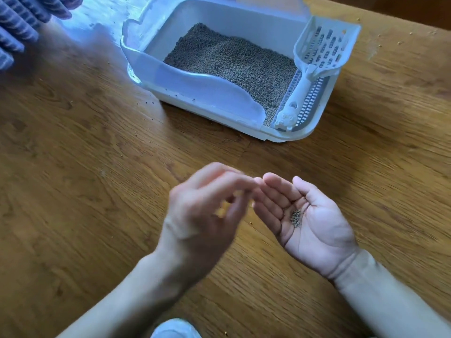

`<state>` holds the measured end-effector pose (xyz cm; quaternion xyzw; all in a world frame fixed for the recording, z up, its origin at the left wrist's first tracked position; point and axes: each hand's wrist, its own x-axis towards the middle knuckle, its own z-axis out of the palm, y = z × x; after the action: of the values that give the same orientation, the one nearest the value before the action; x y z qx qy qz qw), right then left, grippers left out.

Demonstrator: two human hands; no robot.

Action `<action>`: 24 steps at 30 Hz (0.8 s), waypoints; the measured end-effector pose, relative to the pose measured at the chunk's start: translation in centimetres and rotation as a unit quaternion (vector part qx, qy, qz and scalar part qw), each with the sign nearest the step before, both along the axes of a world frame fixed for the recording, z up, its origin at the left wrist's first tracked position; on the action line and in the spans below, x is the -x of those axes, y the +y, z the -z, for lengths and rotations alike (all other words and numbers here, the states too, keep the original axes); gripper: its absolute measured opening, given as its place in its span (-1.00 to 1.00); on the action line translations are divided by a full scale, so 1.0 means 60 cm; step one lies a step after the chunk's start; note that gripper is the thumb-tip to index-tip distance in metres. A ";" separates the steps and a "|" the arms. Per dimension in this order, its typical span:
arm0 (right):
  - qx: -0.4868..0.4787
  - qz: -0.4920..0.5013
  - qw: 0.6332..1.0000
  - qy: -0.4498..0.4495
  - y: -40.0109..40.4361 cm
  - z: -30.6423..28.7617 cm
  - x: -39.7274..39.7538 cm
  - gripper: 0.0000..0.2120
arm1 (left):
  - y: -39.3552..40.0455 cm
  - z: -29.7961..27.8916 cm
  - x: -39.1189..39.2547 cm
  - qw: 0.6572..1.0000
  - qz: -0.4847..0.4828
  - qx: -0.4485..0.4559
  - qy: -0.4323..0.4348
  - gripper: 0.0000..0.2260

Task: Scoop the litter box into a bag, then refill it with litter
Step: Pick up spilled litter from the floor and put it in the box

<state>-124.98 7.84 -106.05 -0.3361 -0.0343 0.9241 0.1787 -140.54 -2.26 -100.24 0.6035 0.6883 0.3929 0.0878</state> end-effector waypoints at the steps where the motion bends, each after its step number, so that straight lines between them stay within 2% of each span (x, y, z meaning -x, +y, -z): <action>1: -0.003 0.005 1.000 0.005 0.003 0.003 -0.002 -0.48 | -0.005 0.014 0.021 0.999 -0.035 0.027 0.001 -0.93; 4: -0.011 0.009 1.000 -0.003 0.009 0.007 -0.004 -0.47 | -0.029 0.087 0.087 0.983 -0.063 0.169 0.028 -0.85; 8: -0.011 0.007 1.000 0.018 0.006 0.008 0.000 -0.46 | -0.054 0.151 0.117 0.950 0.054 0.287 0.110 -0.58; 11: -0.010 0.000 1.000 0.011 0.004 0.003 0.004 -0.47 | -0.049 0.165 0.101 0.952 0.047 0.276 0.122 -0.56; 16: -0.009 0.003 1.000 -0.001 -0.001 -0.004 0.007 -0.46 | -0.030 0.177 0.091 0.964 0.052 0.218 0.141 -0.94; 19: -0.006 0.006 1.000 -0.006 0.001 -0.004 0.003 -0.47 | -0.024 0.181 0.091 0.957 0.040 0.236 0.162 -0.84; 24: 0.000 0.013 1.000 0.000 0.001 -0.010 0.008 -0.47 | -0.022 0.189 0.090 0.942 0.079 0.271 0.184 -0.93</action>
<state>-125.46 7.93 -105.43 -0.3361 -0.0302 0.9218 0.1910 -145.94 -3.56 -111.60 0.6709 0.7232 0.0655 0.1505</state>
